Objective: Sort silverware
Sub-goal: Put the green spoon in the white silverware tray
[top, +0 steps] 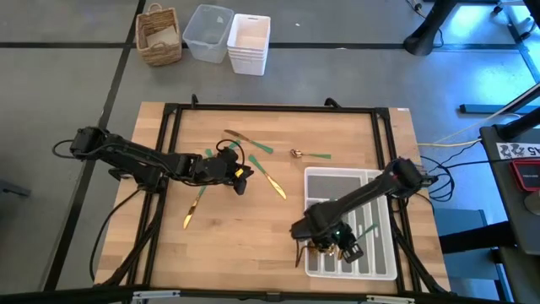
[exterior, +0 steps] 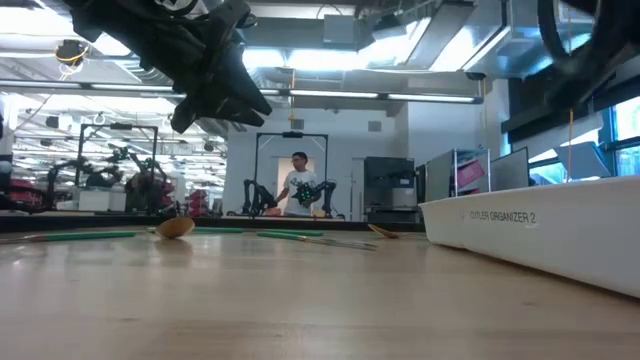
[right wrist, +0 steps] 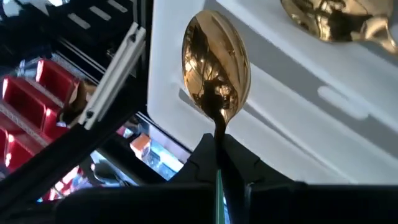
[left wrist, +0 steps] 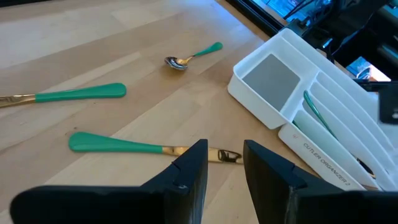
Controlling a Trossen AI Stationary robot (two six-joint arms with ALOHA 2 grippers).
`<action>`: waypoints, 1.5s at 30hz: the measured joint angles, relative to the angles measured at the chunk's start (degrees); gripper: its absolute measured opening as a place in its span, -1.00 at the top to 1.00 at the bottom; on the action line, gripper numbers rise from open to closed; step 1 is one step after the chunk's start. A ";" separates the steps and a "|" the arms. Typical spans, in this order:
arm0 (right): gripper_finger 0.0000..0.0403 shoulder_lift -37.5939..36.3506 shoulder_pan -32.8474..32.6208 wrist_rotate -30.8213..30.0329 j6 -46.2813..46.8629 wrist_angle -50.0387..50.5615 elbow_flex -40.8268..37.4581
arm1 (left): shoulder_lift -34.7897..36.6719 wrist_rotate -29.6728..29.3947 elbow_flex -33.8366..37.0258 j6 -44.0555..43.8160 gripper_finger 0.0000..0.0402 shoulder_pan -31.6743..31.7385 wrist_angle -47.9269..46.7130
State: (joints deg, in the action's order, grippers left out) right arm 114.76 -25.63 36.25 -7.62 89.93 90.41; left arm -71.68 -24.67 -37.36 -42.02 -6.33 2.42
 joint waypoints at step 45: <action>0.36 8.07 3.72 -17.23 -7.78 -3.37 4.56 | 0.00 0.02 0.00 0.44 0.53 0.00 -0.10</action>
State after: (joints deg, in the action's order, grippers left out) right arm 122.83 -21.91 19.02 -15.41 86.56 94.97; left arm -71.68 -24.64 -37.36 -41.58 -6.33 2.31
